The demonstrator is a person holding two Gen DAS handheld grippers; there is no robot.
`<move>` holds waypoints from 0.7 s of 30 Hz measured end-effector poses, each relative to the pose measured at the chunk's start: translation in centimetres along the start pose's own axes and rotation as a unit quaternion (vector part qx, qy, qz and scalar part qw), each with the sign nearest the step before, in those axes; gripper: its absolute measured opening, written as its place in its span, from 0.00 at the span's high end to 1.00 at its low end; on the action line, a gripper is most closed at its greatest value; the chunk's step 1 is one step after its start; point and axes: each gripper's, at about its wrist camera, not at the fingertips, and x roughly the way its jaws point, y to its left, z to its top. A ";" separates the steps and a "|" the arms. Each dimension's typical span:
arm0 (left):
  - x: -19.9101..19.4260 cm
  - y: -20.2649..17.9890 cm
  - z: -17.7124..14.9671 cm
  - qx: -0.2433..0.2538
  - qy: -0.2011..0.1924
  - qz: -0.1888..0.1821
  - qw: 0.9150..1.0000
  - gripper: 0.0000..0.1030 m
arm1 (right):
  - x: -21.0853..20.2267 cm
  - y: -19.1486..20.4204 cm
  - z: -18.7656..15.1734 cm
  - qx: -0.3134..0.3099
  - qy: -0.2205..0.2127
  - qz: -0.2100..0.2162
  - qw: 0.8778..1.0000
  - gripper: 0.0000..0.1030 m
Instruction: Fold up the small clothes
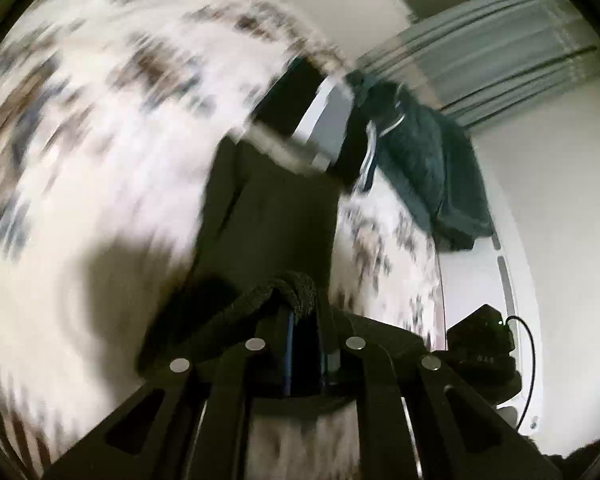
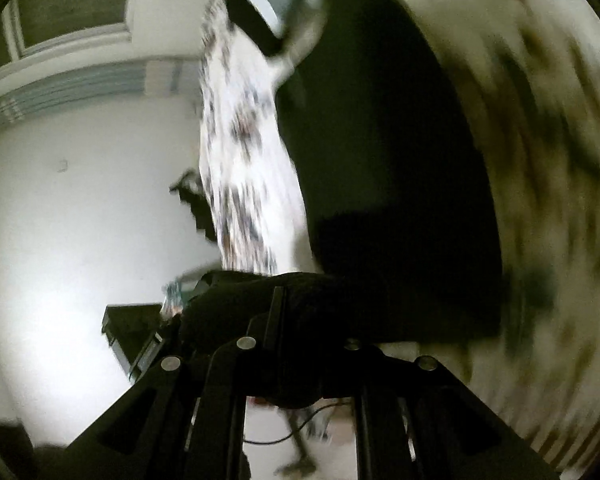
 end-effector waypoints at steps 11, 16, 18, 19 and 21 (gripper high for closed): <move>18.1 1.7 15.5 0.079 0.039 0.068 0.994 0.72 | 4.9 0.9 24.7 0.020 -0.082 -0.110 0.990 0.54; 18.5 4.4 15.6 0.063 0.069 0.060 0.994 0.49 | 3.4 0.4 24.6 0.001 -0.093 -0.131 0.987 0.25; 16.0 5.4 14.4 0.042 0.056 0.047 0.996 0.47 | 2.4 -0.7 23.4 -0.011 -0.089 -0.144 0.986 0.25; 14.8 5.7 13.9 0.033 0.050 0.045 0.997 0.44 | 2.3 -1.6 22.7 -0.016 -0.083 -0.147 0.986 0.25; 12.0 6.5 12.1 0.011 0.032 0.036 0.999 0.40 | 2.2 -3.3 21.2 -0.019 -0.069 -0.152 0.986 0.25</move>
